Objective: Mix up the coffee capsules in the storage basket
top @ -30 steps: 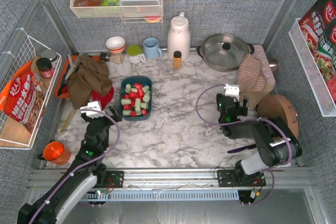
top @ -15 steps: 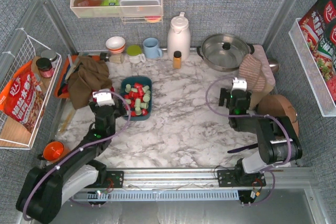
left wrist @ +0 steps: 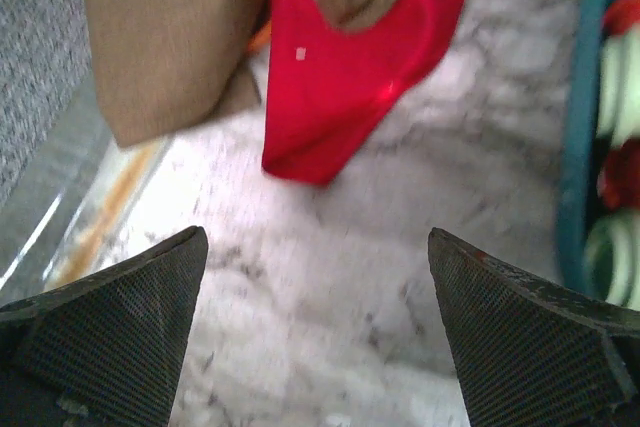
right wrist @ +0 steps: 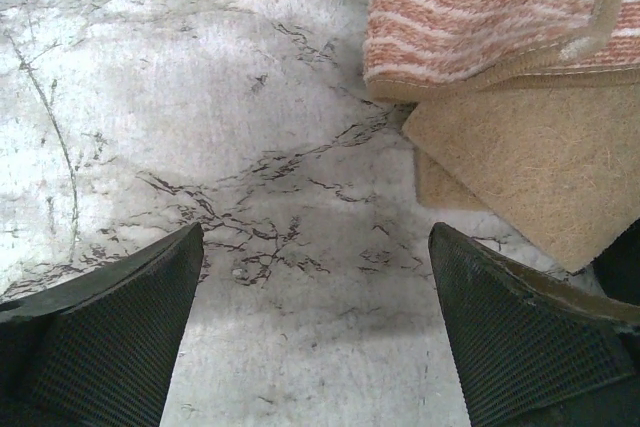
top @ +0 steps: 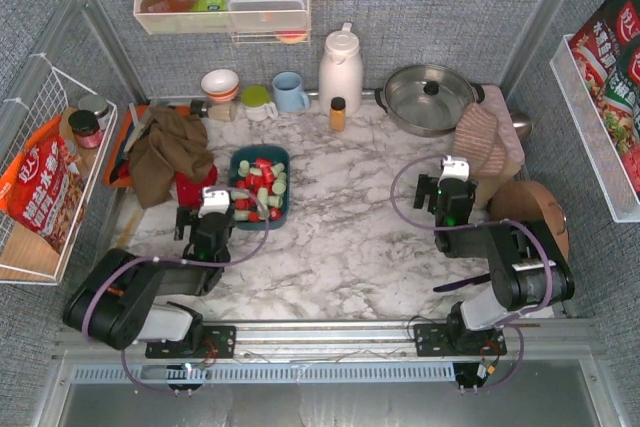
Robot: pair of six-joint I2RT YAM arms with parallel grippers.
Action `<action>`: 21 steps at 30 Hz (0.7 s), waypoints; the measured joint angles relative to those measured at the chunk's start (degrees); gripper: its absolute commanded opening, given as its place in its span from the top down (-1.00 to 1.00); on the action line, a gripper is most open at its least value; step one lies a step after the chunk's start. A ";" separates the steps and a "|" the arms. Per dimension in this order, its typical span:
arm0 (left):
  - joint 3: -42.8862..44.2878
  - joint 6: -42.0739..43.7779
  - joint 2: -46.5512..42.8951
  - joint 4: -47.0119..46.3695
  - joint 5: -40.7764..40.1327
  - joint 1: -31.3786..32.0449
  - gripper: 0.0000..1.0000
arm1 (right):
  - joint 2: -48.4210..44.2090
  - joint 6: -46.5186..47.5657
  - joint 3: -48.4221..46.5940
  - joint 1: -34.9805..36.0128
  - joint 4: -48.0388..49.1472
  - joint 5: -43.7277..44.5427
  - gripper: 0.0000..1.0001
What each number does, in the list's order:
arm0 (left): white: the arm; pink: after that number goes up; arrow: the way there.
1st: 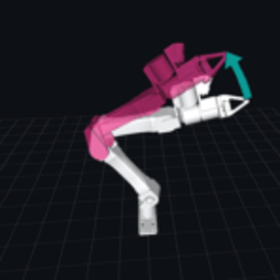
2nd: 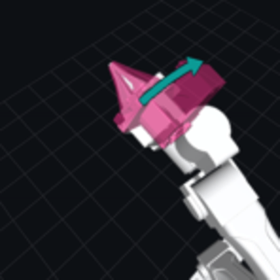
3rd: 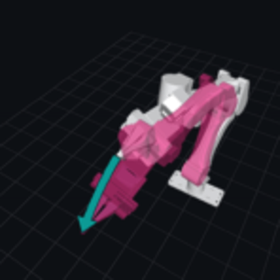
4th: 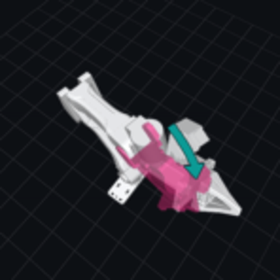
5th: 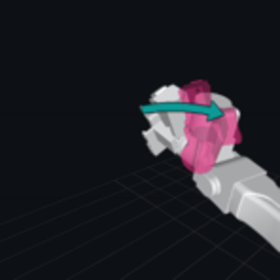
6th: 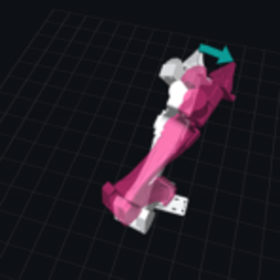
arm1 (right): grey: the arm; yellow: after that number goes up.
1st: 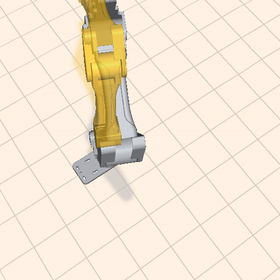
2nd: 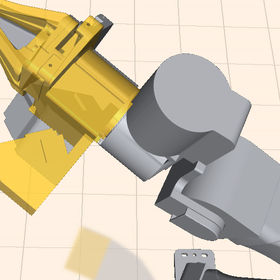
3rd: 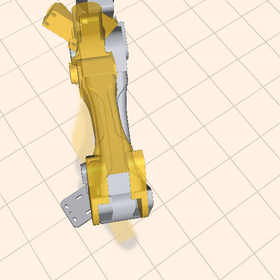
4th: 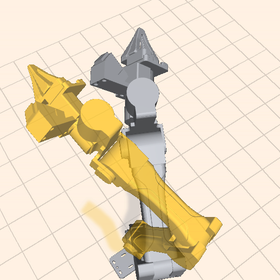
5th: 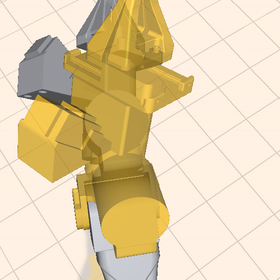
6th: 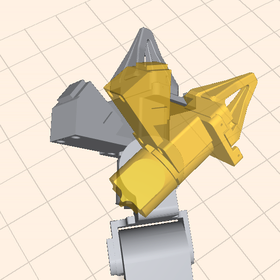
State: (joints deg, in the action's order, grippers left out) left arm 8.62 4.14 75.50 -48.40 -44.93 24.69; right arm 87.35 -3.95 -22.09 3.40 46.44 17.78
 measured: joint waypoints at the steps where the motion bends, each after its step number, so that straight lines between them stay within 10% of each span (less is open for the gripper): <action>1: -0.11 1.95 1.86 -1.99 -0.17 0.46 -0.99 | -0.02 0.00 0.00 0.02 0.00 0.00 -0.98; 12: -7.06 3.21 4.22 -35.58 8.02 -7.48 -0.99 | -0.04 0.00 -0.02 0.09 0.00 0.04 -0.98; 21: -8.46 -5.90 -1.44 -39.56 15.26 -19.71 -0.99 | -0.04 0.02 -0.02 0.26 0.00 0.04 -0.99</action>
State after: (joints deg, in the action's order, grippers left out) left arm 0.16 -1.76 74.06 -87.96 -29.67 4.97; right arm 87.31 -3.92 -22.11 3.66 46.44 17.82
